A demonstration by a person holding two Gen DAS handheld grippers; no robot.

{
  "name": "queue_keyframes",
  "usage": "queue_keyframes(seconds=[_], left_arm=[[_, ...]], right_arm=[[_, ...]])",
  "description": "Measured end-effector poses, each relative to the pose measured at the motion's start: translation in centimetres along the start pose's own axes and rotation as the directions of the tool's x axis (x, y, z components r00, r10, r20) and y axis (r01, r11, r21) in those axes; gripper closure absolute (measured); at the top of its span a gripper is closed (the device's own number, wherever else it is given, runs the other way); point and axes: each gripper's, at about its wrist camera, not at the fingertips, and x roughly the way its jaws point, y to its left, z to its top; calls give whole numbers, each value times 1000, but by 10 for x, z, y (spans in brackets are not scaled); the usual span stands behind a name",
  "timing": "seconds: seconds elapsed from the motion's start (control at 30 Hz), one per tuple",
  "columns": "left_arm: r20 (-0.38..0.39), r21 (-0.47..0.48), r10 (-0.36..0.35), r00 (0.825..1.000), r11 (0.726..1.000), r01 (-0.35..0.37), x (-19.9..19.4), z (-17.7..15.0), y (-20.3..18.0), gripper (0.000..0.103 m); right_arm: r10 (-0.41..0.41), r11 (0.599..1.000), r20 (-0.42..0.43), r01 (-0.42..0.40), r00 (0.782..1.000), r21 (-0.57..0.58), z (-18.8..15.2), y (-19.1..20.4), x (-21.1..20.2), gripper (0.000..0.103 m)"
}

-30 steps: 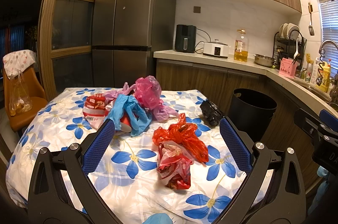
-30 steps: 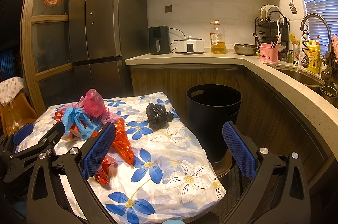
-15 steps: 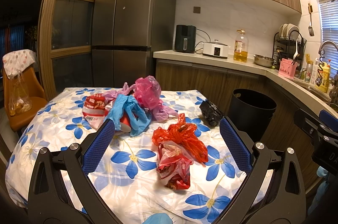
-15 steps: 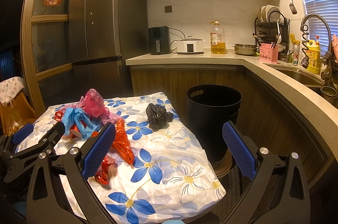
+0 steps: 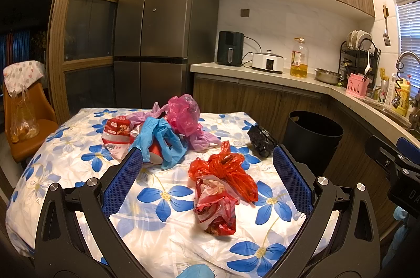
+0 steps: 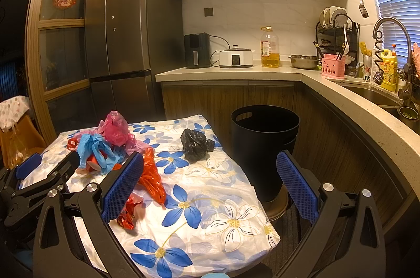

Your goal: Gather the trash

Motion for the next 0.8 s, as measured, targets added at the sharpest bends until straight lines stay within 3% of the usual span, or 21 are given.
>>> queue_keyframes(seconds=[0.53,0.8], left_arm=[[4,1,-1,1000,1000,1,1,3,-4,5],[21,-1,-13,1000,1000,13,6,-24,4,6]], right_arm=[[4,1000,0,-4,1000,4,-3,-2,2,5],[11,1000,-11,-11,1000,15,-11,-1,6,5]])
